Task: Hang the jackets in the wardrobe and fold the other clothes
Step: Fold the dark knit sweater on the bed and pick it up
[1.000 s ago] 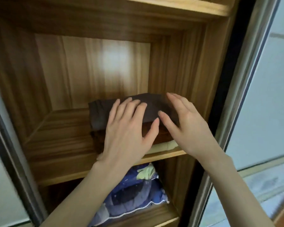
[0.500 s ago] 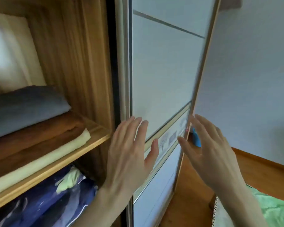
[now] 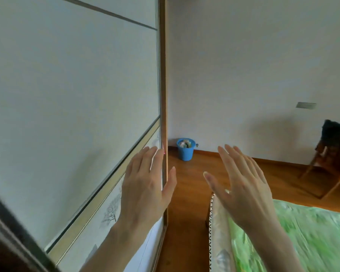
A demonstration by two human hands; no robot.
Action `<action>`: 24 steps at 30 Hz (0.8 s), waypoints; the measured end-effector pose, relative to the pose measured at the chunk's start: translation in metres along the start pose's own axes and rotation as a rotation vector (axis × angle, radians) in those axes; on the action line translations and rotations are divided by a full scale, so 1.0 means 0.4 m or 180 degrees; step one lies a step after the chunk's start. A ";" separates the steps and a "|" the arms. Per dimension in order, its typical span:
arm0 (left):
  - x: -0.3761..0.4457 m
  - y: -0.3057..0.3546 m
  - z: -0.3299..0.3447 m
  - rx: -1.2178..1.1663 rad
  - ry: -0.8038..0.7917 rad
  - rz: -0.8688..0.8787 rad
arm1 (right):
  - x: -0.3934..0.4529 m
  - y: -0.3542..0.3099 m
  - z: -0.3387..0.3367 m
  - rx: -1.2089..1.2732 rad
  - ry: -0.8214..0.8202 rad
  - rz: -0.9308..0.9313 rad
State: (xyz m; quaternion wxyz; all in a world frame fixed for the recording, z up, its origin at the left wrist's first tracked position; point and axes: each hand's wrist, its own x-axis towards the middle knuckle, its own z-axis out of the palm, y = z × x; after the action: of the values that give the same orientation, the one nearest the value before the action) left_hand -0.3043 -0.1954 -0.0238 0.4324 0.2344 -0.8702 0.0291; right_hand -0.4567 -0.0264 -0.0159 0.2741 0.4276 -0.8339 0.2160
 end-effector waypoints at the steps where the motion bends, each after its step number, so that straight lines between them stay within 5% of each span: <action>1: 0.024 0.005 0.037 -0.0005 -0.0060 0.0074 | 0.018 0.026 0.017 -0.0026 0.0030 0.0028; 24: 0.480 0.091 0.690 -0.0445 -0.0325 0.0337 | 0.449 0.497 0.393 -0.0275 0.0226 0.0501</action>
State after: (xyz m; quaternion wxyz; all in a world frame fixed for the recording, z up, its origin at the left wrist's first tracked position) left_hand -0.6230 -0.3062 -0.0436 0.4007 0.1586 -0.9021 -0.0209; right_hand -0.7519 -0.1190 -0.0443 0.3038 0.3406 -0.8632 0.2157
